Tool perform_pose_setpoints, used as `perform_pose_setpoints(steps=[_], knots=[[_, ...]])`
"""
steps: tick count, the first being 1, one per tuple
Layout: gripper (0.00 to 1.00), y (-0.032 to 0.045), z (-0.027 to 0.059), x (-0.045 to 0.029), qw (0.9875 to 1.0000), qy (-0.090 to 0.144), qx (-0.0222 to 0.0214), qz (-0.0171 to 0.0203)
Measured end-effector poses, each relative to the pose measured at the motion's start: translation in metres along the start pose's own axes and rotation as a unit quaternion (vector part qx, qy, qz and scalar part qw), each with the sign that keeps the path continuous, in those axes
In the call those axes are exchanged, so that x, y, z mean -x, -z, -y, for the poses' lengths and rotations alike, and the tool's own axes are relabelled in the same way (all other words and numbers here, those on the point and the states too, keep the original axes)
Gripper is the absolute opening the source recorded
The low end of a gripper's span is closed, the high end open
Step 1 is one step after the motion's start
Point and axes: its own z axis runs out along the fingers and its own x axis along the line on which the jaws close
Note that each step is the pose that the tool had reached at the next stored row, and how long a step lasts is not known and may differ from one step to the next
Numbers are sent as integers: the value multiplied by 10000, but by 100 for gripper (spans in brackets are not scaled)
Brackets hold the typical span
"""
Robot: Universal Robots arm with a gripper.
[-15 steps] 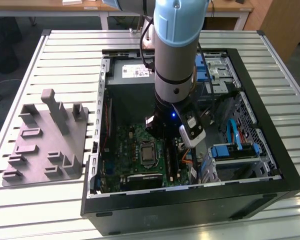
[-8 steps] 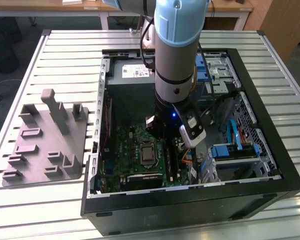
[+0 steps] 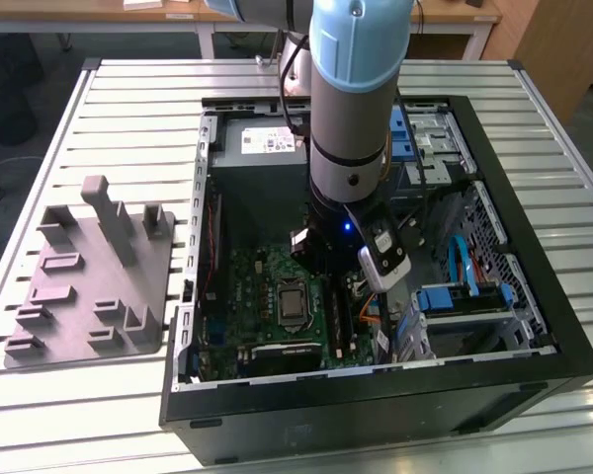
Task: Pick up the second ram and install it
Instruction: 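Insert the second ram into the second slot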
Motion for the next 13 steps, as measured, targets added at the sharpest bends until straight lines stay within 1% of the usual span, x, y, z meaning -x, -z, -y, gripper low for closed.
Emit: perform_pose_setpoints(steps=[4,7,13], knots=[[14,-2,4,-6,10000,6,1,0],[14,-2,17,-24,10000,7,1,0],[14,-7,34,-25,10000,8,1,0]])
